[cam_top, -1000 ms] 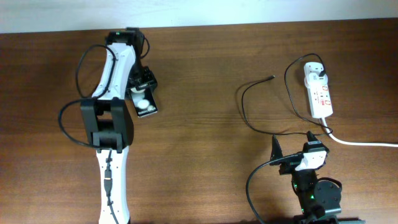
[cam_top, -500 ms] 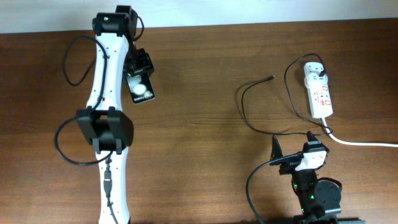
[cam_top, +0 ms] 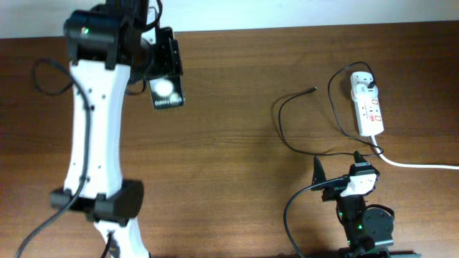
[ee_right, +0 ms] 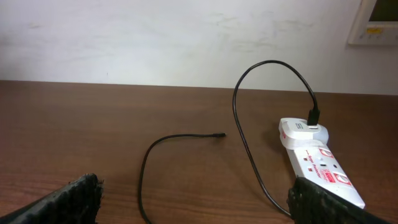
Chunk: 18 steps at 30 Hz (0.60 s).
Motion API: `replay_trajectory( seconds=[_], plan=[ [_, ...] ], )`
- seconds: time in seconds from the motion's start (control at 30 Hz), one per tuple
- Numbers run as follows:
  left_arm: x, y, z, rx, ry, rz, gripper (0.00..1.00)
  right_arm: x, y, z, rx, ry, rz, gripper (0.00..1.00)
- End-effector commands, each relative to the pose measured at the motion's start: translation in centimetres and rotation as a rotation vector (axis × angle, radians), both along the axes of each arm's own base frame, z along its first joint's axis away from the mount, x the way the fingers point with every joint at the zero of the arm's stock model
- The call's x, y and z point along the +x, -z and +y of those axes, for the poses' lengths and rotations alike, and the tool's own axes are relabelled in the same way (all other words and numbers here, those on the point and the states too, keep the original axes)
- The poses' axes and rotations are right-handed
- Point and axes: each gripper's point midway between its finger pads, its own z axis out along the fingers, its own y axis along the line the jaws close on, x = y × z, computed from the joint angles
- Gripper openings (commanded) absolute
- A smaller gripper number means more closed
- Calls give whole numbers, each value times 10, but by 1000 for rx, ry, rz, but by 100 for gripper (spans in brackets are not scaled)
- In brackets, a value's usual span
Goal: Plug charger to phone and switch on socket
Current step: 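Lift the phone with the left gripper and tilt it toward center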
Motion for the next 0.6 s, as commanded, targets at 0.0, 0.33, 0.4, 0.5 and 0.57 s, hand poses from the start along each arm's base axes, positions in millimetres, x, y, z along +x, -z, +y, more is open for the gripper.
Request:
replay_trajectory(
  seconds=[0.0, 0.33, 0.4, 0.5, 0.57],
  plan=[
    [-45, -21, 7, -5, 18, -13, 60, 0, 3, -1, -7, 5, 4, 99],
    [-144, 41, 28, -9, -137, 242, 58, 0, 3, -1, -7, 5, 4, 99],
    [-142, 66, 25, -24, -180, 292, 55, 0, 3, -1, -7, 5, 4, 99],
    [-133, 113, 7, -111, -185, 345, 54, 0, 3, -1, -7, 5, 4, 99],
    [-128, 149, 1, -163, -254, 366, 54, 0, 3, -1, -7, 5, 4, 99]
  ],
)
